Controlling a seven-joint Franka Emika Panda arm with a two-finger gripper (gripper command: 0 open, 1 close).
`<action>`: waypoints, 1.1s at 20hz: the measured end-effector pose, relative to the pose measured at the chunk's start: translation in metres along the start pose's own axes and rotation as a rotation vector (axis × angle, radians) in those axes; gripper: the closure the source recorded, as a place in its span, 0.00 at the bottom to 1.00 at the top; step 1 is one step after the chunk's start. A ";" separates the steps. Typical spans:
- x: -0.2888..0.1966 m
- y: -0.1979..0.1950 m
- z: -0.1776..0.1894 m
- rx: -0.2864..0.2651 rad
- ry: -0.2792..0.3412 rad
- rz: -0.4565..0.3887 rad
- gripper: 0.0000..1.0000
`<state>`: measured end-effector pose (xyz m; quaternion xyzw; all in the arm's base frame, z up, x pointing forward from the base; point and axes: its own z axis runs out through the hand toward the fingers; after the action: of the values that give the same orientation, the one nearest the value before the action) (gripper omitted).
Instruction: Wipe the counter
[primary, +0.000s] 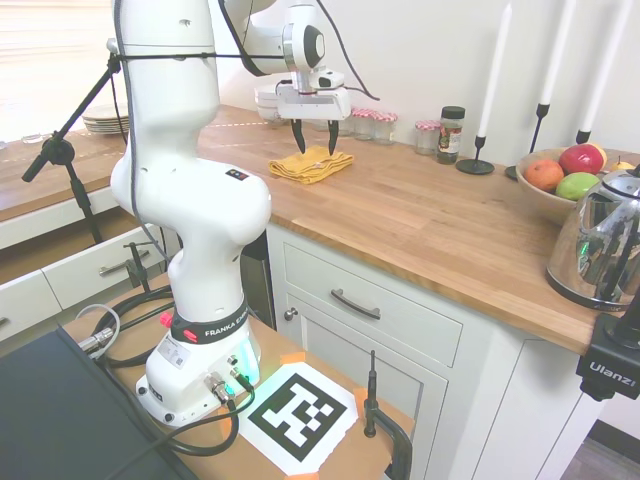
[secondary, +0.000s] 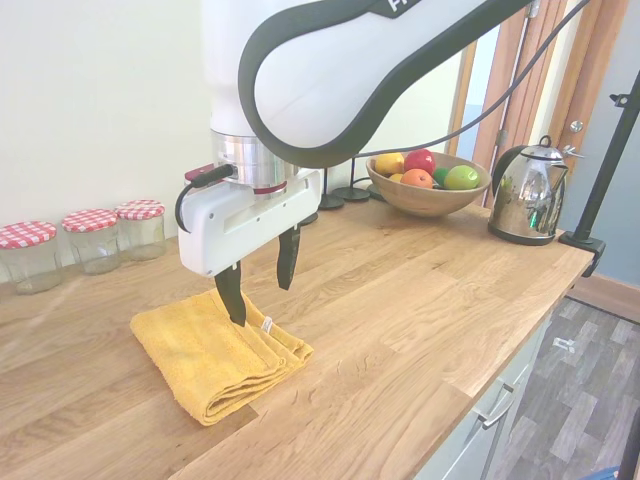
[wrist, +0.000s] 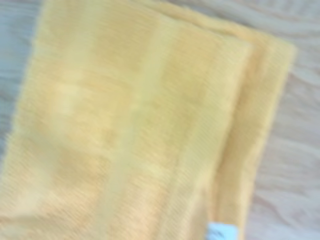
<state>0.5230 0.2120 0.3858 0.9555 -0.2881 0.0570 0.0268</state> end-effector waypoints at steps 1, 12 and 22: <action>0.001 -0.006 0.002 0.000 0.002 -0.006 0.00; -0.001 -0.066 0.025 -0.017 0.022 -0.070 0.00; 0.005 -0.080 0.048 -0.046 0.013 -0.077 1.00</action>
<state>0.5757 0.2718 0.3374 0.9646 -0.2524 0.0553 0.0525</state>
